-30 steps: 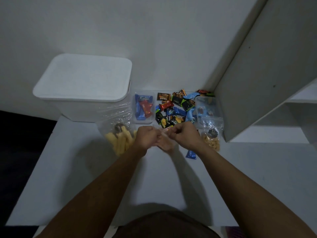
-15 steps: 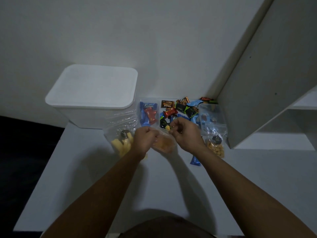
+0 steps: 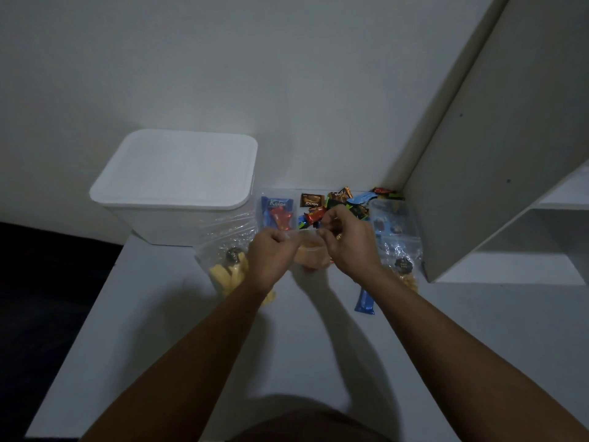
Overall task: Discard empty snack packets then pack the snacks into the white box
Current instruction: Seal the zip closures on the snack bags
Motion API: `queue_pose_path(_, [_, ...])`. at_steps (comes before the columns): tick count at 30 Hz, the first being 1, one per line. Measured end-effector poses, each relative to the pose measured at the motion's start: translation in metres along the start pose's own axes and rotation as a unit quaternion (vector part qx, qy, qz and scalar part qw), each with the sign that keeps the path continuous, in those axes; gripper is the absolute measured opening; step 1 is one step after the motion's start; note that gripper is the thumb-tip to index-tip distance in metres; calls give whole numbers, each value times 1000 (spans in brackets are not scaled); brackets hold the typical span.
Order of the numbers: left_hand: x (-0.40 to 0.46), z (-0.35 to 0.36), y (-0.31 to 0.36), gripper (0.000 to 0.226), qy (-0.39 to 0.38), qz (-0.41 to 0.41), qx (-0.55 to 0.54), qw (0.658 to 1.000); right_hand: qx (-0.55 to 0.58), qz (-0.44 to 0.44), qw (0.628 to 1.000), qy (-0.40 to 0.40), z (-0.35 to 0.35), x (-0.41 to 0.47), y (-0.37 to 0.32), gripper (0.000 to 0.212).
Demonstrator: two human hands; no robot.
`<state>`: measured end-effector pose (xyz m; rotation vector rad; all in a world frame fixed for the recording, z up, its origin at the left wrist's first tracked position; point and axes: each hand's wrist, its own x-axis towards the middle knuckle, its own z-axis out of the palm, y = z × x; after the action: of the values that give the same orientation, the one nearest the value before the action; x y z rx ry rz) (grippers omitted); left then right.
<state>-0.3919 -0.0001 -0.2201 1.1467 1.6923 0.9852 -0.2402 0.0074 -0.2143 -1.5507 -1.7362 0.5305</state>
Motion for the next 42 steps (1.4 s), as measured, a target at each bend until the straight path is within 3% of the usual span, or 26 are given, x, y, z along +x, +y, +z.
queue_pose_path(6, [13, -14, 6, 49, -58, 87, -24, 994, 29, -15, 998, -55, -15, 15, -6, 24])
queue_pose_path(11, [18, -21, 17, 16, -24, 144, -39, 989, 47, -44, 997, -46, -29, 28, -20, 21])
queue_pose_path(15, [20, -23, 24, 14, -12, 92, -138, 986, 92, -13, 996, -8, -35, 34, -26, 20])
queue_pose_path(19, [23, -28, 23, 14, -19, 45, -229, 972, 93, 3, 994, -60, -43, 38, -26, 18])
queue_pose_path(22, [22, -30, 27, 14, -38, 44, -255, 965, 107, -10, 994, 1, -39, 38, -28, 6])
queue_pose_path(26, [23, -32, 27, 14, -56, 45, -242, 968, 115, 37, 993, 2, -28, 37, -25, 5])
queue_pose_path(34, [23, -36, 32, 9, -28, 52, -205, 977, 106, 42, 993, -15, -26, 43, -30, 8])
queue_pose_path(42, [24, -33, 42, 18, 12, 120, -102, 988, 89, 51, 994, -32, -24, 43, -31, 4])
